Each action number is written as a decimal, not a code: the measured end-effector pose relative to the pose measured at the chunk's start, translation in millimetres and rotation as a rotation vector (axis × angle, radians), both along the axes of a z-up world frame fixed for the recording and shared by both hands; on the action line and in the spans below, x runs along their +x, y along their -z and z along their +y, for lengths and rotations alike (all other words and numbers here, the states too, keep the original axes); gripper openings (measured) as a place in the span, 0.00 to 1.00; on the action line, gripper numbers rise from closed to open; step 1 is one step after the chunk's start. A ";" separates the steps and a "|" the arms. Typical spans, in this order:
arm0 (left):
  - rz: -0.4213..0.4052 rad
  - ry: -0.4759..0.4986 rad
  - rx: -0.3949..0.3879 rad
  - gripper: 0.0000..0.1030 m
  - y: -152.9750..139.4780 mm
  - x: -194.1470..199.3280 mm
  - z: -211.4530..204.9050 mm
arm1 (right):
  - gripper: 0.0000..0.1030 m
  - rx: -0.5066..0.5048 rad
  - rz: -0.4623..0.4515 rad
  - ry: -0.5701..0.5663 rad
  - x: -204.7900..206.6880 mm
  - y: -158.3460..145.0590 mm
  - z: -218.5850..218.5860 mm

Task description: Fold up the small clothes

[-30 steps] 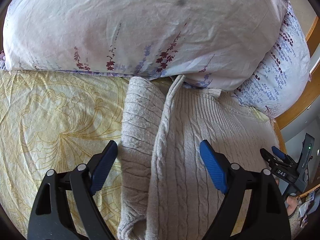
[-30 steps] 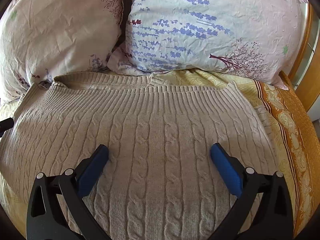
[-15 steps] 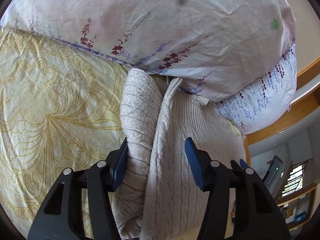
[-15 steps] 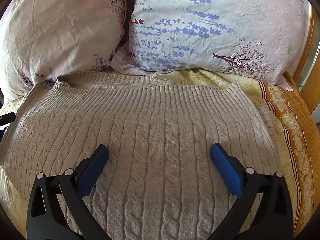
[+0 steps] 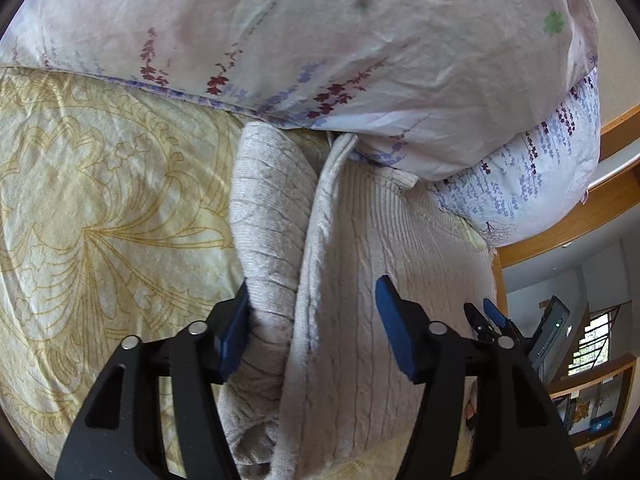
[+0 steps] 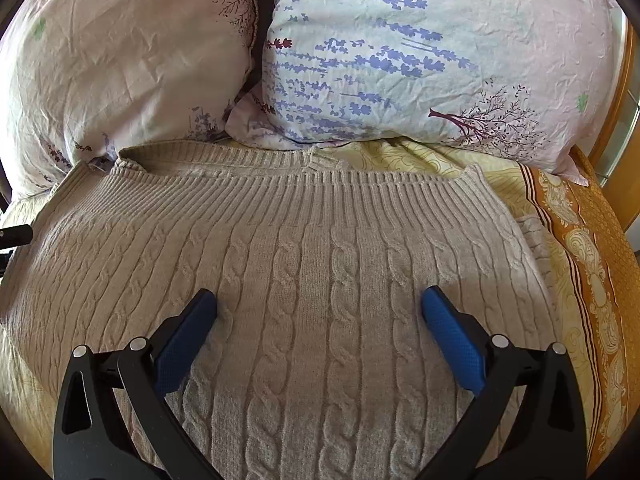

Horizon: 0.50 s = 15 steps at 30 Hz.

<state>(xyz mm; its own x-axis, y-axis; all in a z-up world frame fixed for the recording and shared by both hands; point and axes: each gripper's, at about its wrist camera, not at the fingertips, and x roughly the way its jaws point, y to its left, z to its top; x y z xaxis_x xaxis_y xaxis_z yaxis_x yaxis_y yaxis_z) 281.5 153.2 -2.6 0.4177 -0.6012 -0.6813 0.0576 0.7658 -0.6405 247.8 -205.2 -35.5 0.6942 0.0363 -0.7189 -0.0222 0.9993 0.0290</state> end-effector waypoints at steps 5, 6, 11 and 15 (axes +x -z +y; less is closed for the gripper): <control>0.016 -0.014 -0.065 0.59 5.3 2.2 -5.1 | 0.99 0.000 0.000 0.000 0.2 0.0 0.1; 0.027 -0.019 -0.077 0.46 8.7 2.1 -5.6 | 0.99 0.000 0.000 -0.001 0.2 0.0 0.1; 0.035 -0.052 -0.104 0.23 18.2 1.4 -6.3 | 0.99 0.000 0.000 -0.002 0.4 0.0 0.3; 0.003 -0.054 -0.102 0.20 10.2 -1.1 -15.3 | 0.99 0.001 0.002 -0.006 0.2 0.3 0.9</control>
